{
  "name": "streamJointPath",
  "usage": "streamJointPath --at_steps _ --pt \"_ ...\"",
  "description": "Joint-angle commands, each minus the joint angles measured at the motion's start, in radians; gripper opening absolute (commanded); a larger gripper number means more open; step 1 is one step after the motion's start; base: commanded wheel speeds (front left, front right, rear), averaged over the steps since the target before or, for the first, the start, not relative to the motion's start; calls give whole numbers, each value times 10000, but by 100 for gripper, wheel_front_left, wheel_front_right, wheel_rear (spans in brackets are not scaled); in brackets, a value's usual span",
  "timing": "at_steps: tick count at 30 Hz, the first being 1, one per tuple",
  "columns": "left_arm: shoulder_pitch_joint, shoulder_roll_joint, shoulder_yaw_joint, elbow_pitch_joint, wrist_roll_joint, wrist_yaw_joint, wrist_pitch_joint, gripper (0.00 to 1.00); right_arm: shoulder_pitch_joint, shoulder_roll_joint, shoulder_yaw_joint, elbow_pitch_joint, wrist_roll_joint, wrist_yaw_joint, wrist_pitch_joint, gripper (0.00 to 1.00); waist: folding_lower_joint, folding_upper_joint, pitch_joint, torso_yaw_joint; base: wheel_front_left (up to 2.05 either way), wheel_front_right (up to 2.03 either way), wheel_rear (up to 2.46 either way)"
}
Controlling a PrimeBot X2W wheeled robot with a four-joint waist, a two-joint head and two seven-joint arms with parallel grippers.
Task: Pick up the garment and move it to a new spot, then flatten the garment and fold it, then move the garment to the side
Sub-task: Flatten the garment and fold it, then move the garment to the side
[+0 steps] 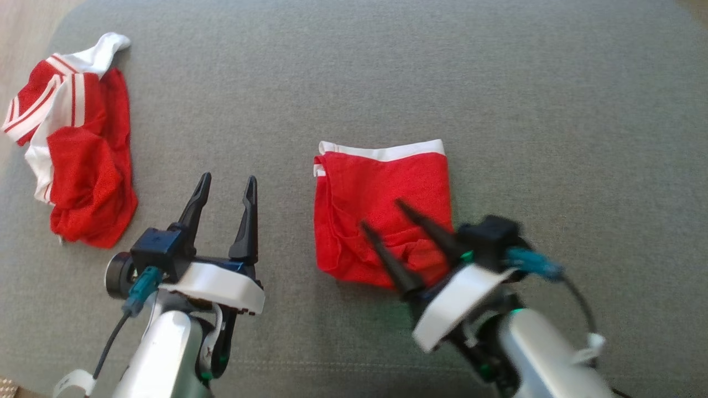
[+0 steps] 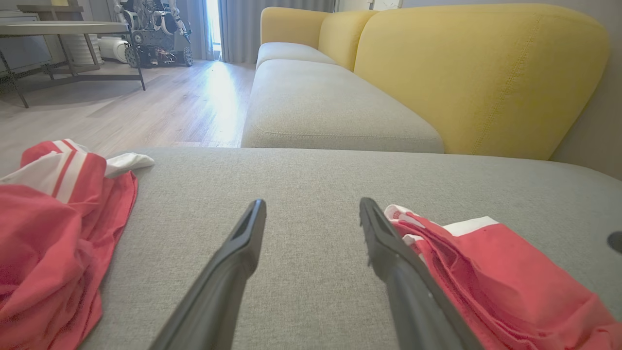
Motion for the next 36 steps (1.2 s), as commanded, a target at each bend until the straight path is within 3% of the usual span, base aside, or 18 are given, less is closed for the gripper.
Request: streamJointPath --at_steps 1,11,16,22,36 --pt "-337 214 410 -332 7 77 -81 100 28 136 -225 -503 -134 35 -156 100 0 0 -55 -82 0 0 0" --pt "-189 457 540 -515 -44 222 -11 100 580 136 -3729 -953 -912 35 -741 100 0 0 -153 -334 0 0 0" --pt "-100 566 532 -638 -37 281 66 100 853 29 -4848 -1206 -1196 35 -886 100 0 0 -175 -356 0 0 0" --pt "-17 662 530 -747 -62 335 119 100 1300 -48 -5379 -1539 -1331 35 -847 100 0 0 -186 -348 0 0 0" --pt "-25 745 386 -760 -110 374 184 100 1396 -69 -5305 -1745 -1640 35 -602 100 0 0 -201 -296 0 0 0"
